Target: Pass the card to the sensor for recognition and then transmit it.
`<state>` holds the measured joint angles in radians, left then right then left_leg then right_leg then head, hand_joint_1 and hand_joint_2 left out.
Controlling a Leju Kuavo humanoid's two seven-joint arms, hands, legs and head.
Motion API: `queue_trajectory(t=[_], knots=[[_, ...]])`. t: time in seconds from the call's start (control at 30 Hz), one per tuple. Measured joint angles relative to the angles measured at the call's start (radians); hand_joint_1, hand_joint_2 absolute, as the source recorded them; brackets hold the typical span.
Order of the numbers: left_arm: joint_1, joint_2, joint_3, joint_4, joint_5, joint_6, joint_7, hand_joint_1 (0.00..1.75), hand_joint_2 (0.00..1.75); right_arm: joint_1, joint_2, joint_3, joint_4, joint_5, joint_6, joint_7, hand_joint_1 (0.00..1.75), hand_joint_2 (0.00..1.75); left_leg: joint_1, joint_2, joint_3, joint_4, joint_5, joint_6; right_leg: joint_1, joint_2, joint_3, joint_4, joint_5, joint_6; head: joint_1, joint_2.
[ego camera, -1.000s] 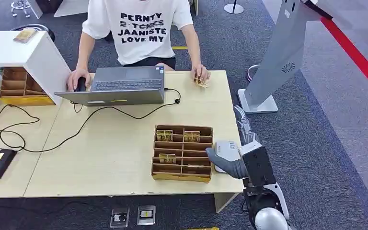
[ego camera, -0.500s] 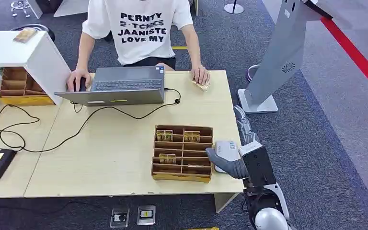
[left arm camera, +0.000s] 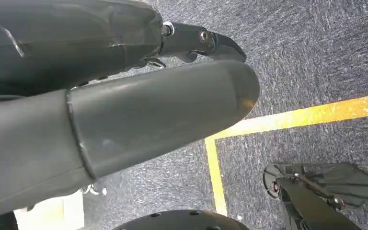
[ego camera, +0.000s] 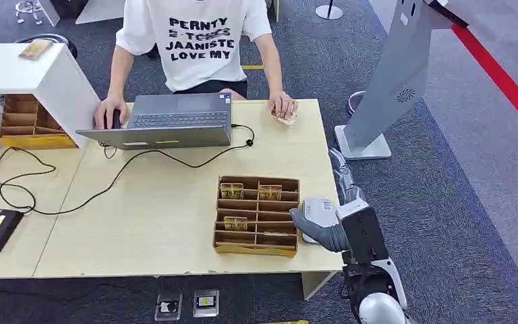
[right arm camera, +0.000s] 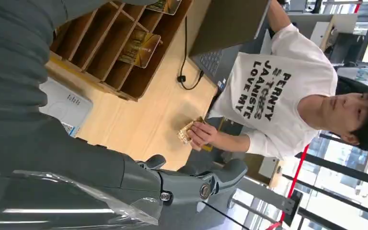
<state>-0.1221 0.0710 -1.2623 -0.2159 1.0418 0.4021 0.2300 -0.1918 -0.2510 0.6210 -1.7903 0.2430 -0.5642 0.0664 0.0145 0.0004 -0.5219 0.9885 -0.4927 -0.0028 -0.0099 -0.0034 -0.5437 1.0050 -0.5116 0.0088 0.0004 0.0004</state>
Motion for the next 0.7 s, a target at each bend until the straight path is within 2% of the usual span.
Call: queue_trajectory(t=[0.4,0.43,0.5,0.53,0.57,0.6,0.63,0.7], knots=[[0.000,0.000,0.000,0.000,0.000,0.000,0.000,0.00,0.00,0.000,0.000,0.000,0.000,0.003,0.000,0.001,0.00,1.75,0.000,0.000,0.000,0.000,0.000,0.000,0.000,0.000,0.000,0.000,0.000,0.000,0.000,0.000],[0.000,0.000,0.000,0.000,0.000,-0.001,0.000,0.00,0.00,0.000,0.000,0.000,0.000,0.033,0.007,0.023,0.00,1.75,0.000,0.000,0.000,0.000,0.000,0.000,0.000,0.000,0.000,0.000,0.000,0.000,0.000,0.000],[-0.001,0.000,0.000,0.000,-0.010,-0.010,0.003,0.00,0.00,0.018,0.000,0.003,0.000,0.280,0.053,0.189,0.00,1.75,0.000,0.000,0.000,0.000,0.000,0.000,0.000,-0.001,0.000,0.000,0.000,0.000,0.000,0.000],[-0.001,0.001,0.000,0.000,-0.013,-0.015,0.007,0.00,0.00,0.040,-0.001,0.008,0.001,0.447,0.059,0.258,0.00,1.75,0.000,-0.002,-0.001,0.000,0.000,0.000,0.000,-0.002,0.000,0.000,0.000,0.000,0.000,0.000],[-0.001,0.001,0.000,0.000,-0.015,-0.018,0.009,0.00,0.00,0.060,-0.002,0.014,0.002,0.555,0.059,0.288,1.66,1.75,0.000,-0.002,-0.001,0.000,0.000,0.000,0.000,-0.002,0.000,0.000,0.000,0.000,0.000,0.000],[0.000,0.003,0.000,0.000,-0.016,-0.019,0.009,0.00,0.00,0.071,-0.004,0.026,0.004,0.673,0.059,0.304,1.75,1.75,0.000,-0.002,-0.002,0.000,0.000,0.000,0.000,-0.002,-0.001,0.000,0.000,0.000,0.000,0.000],[0.000,0.003,0.000,0.000,-0.016,-0.019,0.009,0.00,0.00,0.078,-0.006,0.034,0.006,0.730,0.058,0.306,1.75,1.75,0.000,0.000,-0.002,0.000,0.000,0.000,0.000,-0.001,-0.001,0.000,0.000,0.000,-0.001,0.000],[-0.002,0.004,0.000,0.000,-0.016,-0.019,0.010,0.00,0.00,0.080,-0.007,0.041,0.008,0.670,0.056,0.303,1.75,1.75,0.000,0.000,-0.002,0.000,0.000,0.000,0.000,-0.001,-0.001,0.000,0.000,0.000,0.000,0.000]])
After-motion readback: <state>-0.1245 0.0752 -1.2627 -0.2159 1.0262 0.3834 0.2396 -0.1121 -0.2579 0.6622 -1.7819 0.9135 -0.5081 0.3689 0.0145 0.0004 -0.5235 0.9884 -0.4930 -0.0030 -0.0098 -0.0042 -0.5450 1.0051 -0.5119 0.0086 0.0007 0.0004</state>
